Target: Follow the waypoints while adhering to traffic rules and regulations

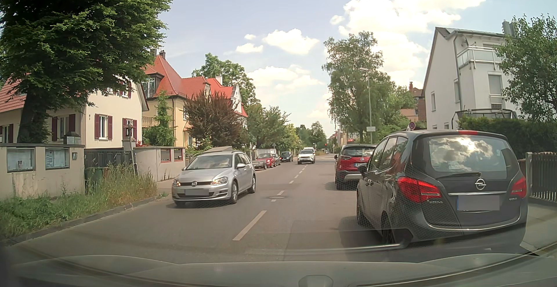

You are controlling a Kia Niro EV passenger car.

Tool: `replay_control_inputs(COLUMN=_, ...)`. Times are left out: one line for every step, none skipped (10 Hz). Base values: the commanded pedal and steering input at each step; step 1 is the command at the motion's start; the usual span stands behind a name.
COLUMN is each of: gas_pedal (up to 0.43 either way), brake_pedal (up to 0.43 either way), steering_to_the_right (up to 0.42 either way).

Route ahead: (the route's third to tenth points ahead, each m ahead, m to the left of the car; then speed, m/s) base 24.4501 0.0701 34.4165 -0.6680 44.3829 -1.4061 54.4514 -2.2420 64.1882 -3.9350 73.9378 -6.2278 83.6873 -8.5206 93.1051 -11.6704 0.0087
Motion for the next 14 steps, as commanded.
replay_control_inputs(gas_pedal=0.000, brake_pedal=0.232, steering_to_the_right=-0.041)
replay_control_inputs(gas_pedal=0.000, brake_pedal=0.232, steering_to_the_right=-0.041)
replay_control_inputs(gas_pedal=0.000, brake_pedal=0.232, steering_to_the_right=-0.041)
replay_control_inputs(gas_pedal=0.000, brake_pedal=0.232, steering_to_the_right=-0.041)
replay_control_inputs(gas_pedal=0.000, brake_pedal=0.232, steering_to_the_right=-0.041)
replay_control_inputs(gas_pedal=0.000, brake_pedal=0.232, steering_to_the_right=-0.041)
replay_control_inputs(gas_pedal=0.000, brake_pedal=0.232, steering_to_the_right=-0.041)
replay_control_inputs(gas_pedal=0.000, brake_pedal=0.232, steering_to_the_right=-0.041)
replay_control_inputs(gas_pedal=0.000, brake_pedal=0.232, steering_to_the_right=-0.041)
replay_control_inputs(gas_pedal=0.000, brake_pedal=0.232, steering_to_the_right=-0.041)
replay_control_inputs(gas_pedal=0.000, brake_pedal=0.232, steering_to_the_right=-0.041)
replay_control_inputs(gas_pedal=0.000, brake_pedal=0.232, steering_to_the_right=-0.041)
replay_control_inputs(gas_pedal=0.000, brake_pedal=0.232, steering_to_the_right=-0.041)
replay_control_inputs(gas_pedal=0.000, brake_pedal=0.232, steering_to_the_right=-0.041)
